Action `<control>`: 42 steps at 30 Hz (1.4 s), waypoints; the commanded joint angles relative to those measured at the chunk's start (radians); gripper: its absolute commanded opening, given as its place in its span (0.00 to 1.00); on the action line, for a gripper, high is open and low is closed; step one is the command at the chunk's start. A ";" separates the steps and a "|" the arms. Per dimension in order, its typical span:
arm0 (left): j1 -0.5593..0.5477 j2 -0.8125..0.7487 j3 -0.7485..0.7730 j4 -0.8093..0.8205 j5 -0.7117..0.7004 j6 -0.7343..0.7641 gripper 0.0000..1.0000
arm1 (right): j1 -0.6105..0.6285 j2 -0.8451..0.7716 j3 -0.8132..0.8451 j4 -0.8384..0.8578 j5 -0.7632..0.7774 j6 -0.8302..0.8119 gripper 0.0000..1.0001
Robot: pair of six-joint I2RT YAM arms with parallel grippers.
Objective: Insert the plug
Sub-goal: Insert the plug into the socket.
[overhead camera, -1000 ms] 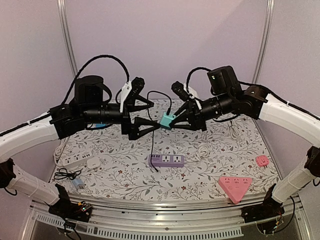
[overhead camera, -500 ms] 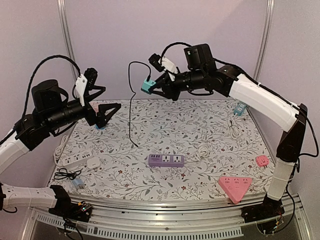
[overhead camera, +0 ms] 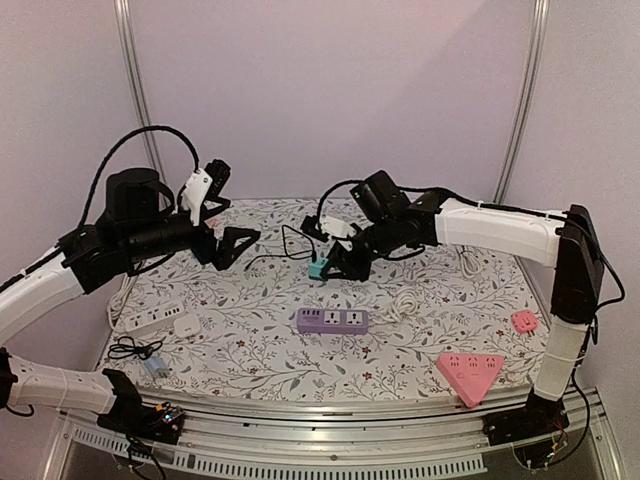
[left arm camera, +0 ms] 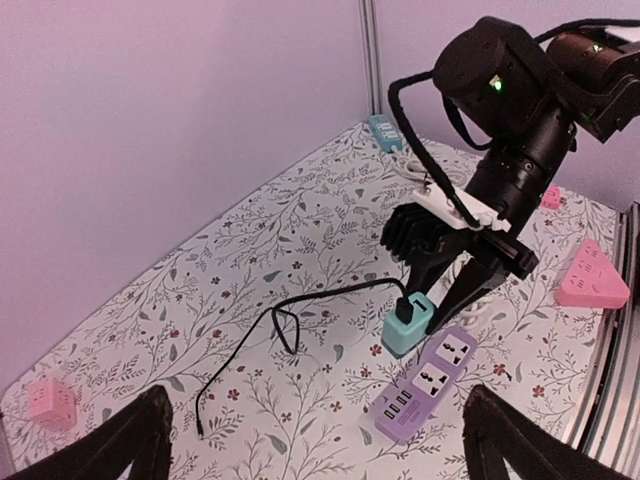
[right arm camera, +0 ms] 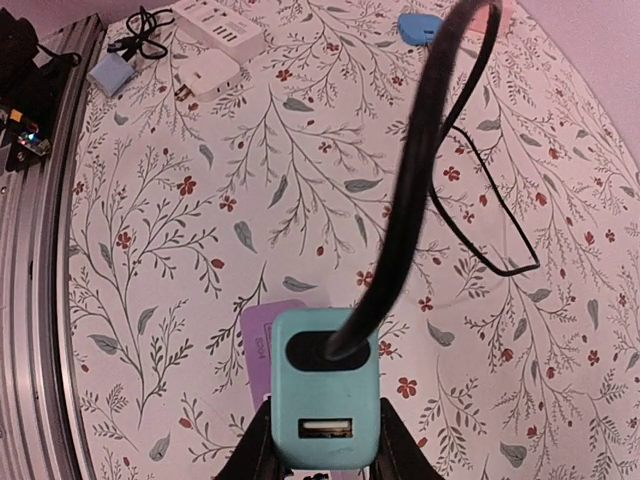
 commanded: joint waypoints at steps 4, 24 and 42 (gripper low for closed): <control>0.013 0.015 -0.034 -0.006 0.033 -0.036 1.00 | 0.003 -0.022 -0.188 -0.026 -0.165 -0.089 0.00; 0.013 0.008 -0.047 -0.006 0.034 -0.040 0.99 | 0.001 0.049 -0.243 0.108 -0.103 -0.136 0.00; 0.013 0.010 -0.059 -0.007 0.038 -0.038 0.99 | -0.012 0.029 -0.310 0.104 -0.039 -0.159 0.00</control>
